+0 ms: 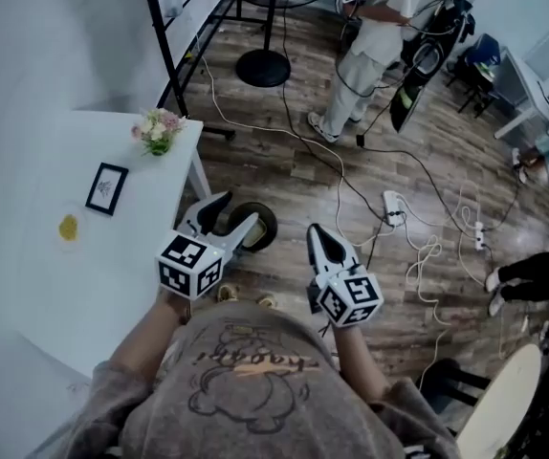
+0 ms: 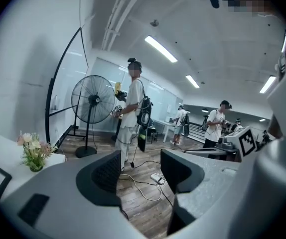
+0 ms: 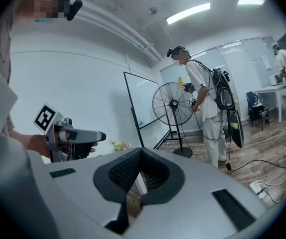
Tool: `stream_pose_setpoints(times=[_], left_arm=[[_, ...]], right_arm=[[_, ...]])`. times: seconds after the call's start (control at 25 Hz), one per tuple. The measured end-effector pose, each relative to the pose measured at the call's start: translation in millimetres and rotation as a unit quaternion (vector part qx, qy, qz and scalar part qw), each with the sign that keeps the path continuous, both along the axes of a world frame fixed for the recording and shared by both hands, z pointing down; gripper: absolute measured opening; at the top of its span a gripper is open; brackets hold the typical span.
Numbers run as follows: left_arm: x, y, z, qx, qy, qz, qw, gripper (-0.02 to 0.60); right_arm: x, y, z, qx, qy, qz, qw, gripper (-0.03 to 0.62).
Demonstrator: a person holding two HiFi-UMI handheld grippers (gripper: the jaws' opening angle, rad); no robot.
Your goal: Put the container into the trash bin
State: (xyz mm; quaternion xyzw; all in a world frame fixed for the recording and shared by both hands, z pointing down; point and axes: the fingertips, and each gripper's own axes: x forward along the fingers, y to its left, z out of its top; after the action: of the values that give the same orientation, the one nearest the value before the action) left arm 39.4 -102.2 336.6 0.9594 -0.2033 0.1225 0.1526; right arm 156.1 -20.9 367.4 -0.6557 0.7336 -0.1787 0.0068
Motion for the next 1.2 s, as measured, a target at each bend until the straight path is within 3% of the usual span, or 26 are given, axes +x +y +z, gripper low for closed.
stream_pose_setpoints(times=[0.12, 0.28, 0.48, 0.96, 1.2], left_arm=[[-8.3, 12.6, -14.6, 0.019, 0.021, 0.010, 0.9995, 0.235], [-20.4, 10.4, -21.6, 0.043, 0.036, -0.007, 0.9984, 0.235], [-28.5, 6.1, -24.6, 0.051, 0.055, -0.012, 0.9971, 0.227], [-32.5, 10.5, -15.0, 0.057, 0.065, -0.022, 0.9960, 0.039], [-33.5, 16.8, -12.2, 0.056, 0.066, -0.024, 0.9960, 0.005]], right_arm=[[-2.2, 2.6, -7.2, 0.006, 0.004, 0.003, 1.000, 0.002], [-10.3, -1.7, -12.2, 0.011, 0.010, -0.001, 1.000, 0.002], [-18.6, -5.5, -12.7, 0.017, 0.018, -0.007, 1.000, 0.002], [-26.2, -3.3, -11.2, 0.015, 0.021, -0.006, 1.000, 0.002], [-28.8, -0.2, -10.0, 0.020, 0.023, -0.005, 1.000, 0.002]])
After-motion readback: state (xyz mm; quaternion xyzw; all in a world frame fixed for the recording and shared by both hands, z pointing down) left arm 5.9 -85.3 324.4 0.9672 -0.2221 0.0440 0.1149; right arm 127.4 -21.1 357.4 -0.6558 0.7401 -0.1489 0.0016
